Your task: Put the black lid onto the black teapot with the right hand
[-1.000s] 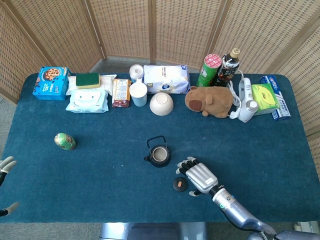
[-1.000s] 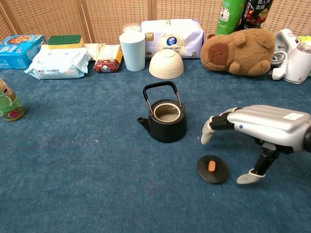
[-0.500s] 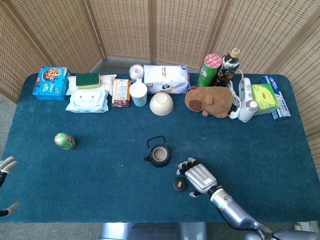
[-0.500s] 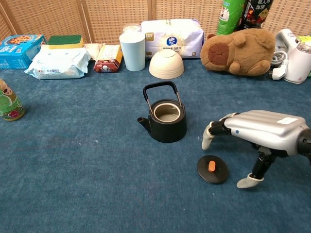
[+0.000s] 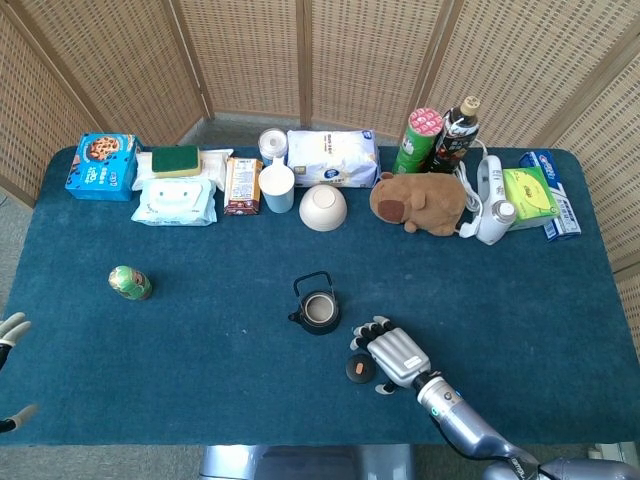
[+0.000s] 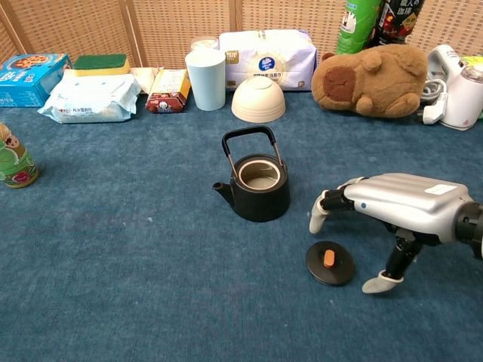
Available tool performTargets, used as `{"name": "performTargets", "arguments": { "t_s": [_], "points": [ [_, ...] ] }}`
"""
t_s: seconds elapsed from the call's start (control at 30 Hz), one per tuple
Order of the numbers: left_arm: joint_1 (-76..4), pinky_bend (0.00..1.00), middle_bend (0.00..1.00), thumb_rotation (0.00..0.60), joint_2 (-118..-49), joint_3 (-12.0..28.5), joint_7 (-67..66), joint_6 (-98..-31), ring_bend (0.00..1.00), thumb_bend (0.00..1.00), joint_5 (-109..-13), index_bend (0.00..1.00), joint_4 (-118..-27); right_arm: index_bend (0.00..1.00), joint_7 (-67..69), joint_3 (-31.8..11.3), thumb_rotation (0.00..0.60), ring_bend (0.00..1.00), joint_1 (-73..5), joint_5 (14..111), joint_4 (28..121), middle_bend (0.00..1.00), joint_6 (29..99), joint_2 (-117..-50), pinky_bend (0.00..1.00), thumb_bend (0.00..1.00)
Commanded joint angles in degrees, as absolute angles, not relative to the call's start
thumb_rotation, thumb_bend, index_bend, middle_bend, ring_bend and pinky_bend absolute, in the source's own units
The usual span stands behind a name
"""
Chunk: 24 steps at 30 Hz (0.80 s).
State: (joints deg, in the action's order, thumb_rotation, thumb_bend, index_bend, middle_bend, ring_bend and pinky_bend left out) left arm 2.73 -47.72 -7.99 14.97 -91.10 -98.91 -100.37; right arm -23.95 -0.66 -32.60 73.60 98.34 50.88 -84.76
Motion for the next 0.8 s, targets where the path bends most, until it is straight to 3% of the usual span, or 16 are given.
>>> {"name": "performTargets", "arguments": {
  "t_s": [0.03,0.8],
  "points": [
    [2.7,0.1,0.0,0.6,-47.7,-8.1,14.9,-91.0,0.0,0.08,-99.0,0.0,-100.4,0.3,-23.8,-0.6,0.6,0.17,-32.7,73.6,98.1,0.2,51.0,-85.0,0.07,0.0],
    [2.6,0.1,0.0,0.6,-47.7,-8.1,14.8,-90.7,0.0,0.08,-99.2,0.0,-100.5,0.33,-21.1,0.6,0.6,0.24,-32.2,77.3,95.7,0.25,54.3,-86.7,0.1,0.01]
  ]
}}
